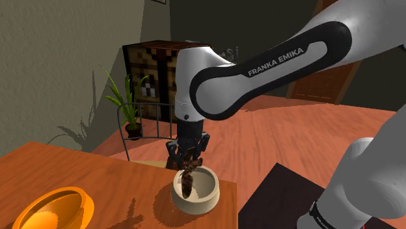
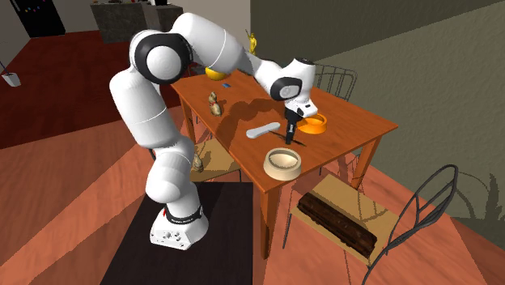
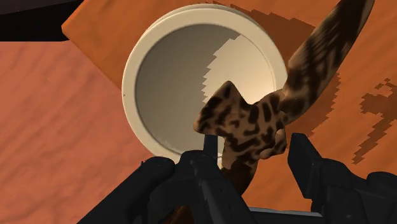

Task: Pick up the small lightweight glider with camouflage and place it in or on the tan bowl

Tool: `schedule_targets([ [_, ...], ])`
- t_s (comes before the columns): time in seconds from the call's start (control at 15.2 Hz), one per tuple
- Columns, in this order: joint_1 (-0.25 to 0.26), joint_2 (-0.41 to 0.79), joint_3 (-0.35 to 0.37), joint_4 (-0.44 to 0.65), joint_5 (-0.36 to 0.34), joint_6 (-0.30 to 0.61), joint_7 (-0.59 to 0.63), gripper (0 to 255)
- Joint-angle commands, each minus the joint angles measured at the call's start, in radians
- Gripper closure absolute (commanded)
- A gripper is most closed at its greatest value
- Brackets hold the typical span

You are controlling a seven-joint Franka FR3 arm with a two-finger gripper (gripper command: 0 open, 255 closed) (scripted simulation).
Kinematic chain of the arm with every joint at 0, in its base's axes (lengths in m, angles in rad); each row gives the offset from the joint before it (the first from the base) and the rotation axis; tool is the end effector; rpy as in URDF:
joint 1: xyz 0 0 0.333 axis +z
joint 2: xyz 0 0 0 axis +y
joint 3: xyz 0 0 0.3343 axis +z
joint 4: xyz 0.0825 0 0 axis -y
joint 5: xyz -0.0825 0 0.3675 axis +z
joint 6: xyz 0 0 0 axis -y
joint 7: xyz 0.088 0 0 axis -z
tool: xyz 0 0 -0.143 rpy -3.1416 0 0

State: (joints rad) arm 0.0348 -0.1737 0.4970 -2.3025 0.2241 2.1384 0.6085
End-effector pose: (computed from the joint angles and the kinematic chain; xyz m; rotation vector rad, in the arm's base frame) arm 0.3963 0.2551 0.4000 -3.0381 0.3123 0.0946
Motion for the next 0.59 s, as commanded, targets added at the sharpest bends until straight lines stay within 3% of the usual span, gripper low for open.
schedule_targets([
  [0.0,-0.01,-0.049,-0.029,-0.053,0.022,0.0,-0.057,255],
  [0.53,-0.01,0.015,-0.014,-0.11,0.01,0.118,-0.053,255],
])
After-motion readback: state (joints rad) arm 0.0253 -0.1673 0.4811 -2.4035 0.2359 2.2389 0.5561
